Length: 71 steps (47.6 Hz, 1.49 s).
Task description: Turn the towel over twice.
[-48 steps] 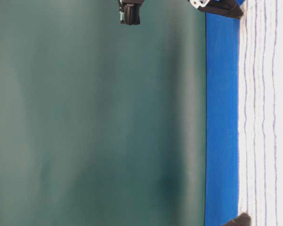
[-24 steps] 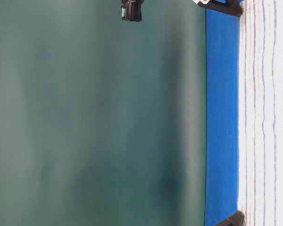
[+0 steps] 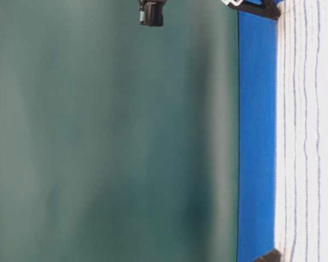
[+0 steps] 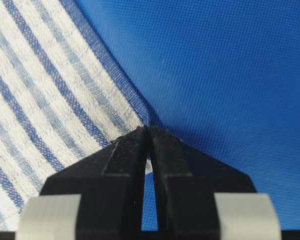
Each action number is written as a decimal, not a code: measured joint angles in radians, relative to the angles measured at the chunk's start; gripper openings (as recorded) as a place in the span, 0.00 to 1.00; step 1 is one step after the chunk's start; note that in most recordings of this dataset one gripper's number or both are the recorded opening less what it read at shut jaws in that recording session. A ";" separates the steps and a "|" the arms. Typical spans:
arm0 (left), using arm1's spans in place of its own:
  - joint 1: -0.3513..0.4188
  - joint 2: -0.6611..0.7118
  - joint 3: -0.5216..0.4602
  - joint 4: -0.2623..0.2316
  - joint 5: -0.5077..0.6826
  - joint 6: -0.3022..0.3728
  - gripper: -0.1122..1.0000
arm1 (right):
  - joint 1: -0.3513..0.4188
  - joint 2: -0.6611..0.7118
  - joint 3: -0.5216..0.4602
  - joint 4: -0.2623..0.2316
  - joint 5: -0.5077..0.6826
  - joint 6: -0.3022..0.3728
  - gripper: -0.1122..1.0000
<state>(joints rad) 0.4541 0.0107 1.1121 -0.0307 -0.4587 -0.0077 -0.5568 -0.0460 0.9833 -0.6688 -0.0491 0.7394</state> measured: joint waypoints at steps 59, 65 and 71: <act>0.097 -0.687 -0.192 0.002 0.385 0.235 0.12 | 0.066 -0.641 -0.204 -0.129 0.460 -0.008 0.14; 0.094 -0.684 -0.192 0.003 0.390 0.233 0.12 | 0.072 -0.632 -0.206 -0.129 0.469 -0.008 0.14; 0.067 -0.686 -0.184 0.003 0.396 0.229 0.12 | 0.101 -0.623 -0.202 -0.123 0.500 0.005 0.14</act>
<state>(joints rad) 0.5216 -0.6750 0.9281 -0.0276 -0.0629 0.2209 -0.4556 -0.6688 0.7808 -0.7915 0.4510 0.7440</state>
